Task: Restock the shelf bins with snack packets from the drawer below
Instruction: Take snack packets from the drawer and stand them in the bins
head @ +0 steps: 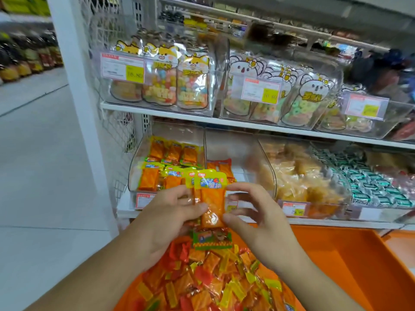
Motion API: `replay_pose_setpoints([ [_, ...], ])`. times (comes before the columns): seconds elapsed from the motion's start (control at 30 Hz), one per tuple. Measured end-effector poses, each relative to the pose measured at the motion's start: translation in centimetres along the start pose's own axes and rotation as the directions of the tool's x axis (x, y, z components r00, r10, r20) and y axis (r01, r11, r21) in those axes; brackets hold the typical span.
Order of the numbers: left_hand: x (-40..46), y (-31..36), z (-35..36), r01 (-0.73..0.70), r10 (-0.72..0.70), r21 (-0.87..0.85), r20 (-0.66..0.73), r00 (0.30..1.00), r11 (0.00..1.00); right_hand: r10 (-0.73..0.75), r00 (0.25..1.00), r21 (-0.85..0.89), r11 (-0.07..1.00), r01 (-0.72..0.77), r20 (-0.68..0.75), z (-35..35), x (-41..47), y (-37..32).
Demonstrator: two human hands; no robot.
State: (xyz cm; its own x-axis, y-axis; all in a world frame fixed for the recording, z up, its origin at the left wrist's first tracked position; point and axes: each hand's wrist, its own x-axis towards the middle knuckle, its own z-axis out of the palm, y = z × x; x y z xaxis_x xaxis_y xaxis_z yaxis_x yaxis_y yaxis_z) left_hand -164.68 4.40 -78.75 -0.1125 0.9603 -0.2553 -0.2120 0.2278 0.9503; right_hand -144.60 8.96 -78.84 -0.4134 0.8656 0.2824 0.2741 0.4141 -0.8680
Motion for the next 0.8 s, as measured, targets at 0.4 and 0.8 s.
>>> replay_pose_setpoints([
  [0.4, 0.7, -0.1, -1.0, -0.018, 0.061, 0.315, -0.129, 0.990, 0.949, 0.136, 0.986, 0.096, 0.985, -0.144, 0.092, 3.1, 3.0, 1.4],
  [0.8, 11.4, 3.0, -4.9, -0.007, 0.211, 0.527, -0.327, 0.921, 0.850, 0.060, 0.970, -0.486, 0.872, 0.064, 0.235, 3.0, 9.4, 5.4],
])
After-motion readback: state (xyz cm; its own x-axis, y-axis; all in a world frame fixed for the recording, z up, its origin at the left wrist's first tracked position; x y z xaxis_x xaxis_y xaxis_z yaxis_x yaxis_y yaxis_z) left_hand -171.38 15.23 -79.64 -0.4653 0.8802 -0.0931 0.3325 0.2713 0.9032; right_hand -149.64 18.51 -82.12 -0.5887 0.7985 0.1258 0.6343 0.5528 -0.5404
